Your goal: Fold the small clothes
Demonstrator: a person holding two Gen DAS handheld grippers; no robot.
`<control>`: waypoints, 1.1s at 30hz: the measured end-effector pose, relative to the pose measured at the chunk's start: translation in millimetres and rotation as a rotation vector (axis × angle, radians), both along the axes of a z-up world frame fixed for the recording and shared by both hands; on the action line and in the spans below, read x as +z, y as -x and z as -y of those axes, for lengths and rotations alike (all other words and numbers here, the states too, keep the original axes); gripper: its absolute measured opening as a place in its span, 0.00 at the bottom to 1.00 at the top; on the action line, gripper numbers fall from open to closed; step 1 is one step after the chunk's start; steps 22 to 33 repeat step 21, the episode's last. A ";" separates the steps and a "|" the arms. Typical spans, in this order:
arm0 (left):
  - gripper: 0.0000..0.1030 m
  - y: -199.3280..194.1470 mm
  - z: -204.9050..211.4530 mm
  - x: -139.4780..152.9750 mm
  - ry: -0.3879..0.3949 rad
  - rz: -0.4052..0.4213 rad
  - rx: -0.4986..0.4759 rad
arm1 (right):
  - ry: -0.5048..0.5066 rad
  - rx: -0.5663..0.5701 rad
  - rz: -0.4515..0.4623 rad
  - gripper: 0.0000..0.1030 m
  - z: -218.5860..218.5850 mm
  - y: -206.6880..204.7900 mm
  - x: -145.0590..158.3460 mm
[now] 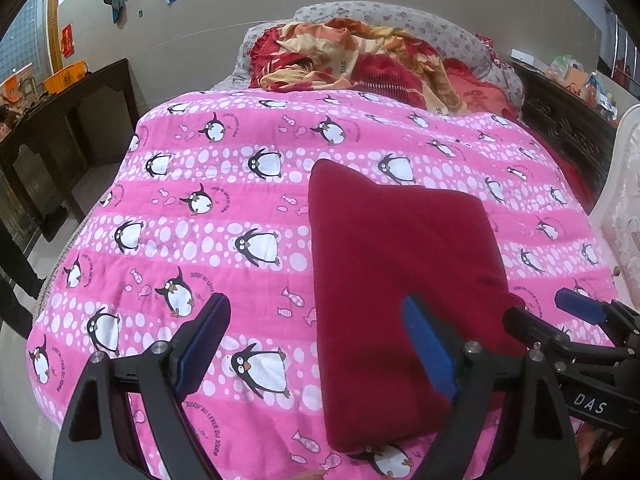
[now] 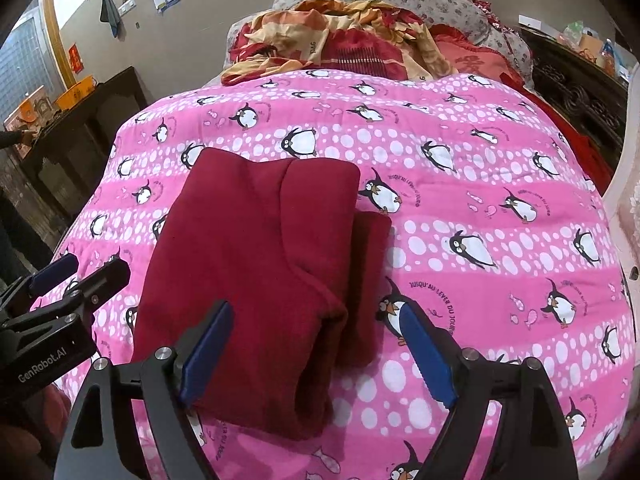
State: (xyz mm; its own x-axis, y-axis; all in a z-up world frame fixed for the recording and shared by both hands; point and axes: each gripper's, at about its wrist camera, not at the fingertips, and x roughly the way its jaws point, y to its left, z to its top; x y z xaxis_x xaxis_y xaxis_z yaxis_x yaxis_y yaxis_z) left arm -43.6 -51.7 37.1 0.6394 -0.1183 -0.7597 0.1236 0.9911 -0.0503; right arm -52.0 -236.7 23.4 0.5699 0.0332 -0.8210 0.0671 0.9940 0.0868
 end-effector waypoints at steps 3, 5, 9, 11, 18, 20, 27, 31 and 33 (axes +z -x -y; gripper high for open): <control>0.84 0.4 0.5 0.2 -0.001 -0.001 0.002 | 0.000 0.001 -0.003 0.87 -0.9 -0.3 -0.9; 0.84 0.3 0.8 -0.4 -0.001 -0.003 0.004 | 0.001 0.003 -0.006 0.87 -1.6 -0.9 -2.0; 0.84 -0.9 -0.4 -2.5 0.006 -0.012 0.005 | -0.001 0.004 -0.007 0.87 -1.8 -1.4 -2.2; 0.84 -1.4 -0.5 -3.4 0.008 -0.016 0.004 | -0.002 0.006 -0.009 0.87 -2.4 -1.3 -2.7; 0.84 -0.4 -0.1 -4.2 -0.001 0.002 -0.008 | -0.009 0.003 -0.021 0.87 -3.5 -0.5 -5.3; 0.84 -0.9 -1.7 -4.1 0.003 0.002 -0.009 | -0.011 0.004 -0.023 0.87 -3.3 0.0 -5.6; 0.84 -1.9 -3.1 -4.4 0.006 -0.003 -0.011 | -0.013 0.006 -0.024 0.87 -2.5 0.2 -5.5; 0.84 -1.9 -3.1 -4.4 0.006 -0.003 -0.011 | -0.013 0.006 -0.024 0.87 -2.5 0.2 -5.5; 0.84 -1.9 -3.1 -4.4 0.006 -0.003 -0.011 | -0.013 0.006 -0.024 0.87 -2.5 0.2 -5.5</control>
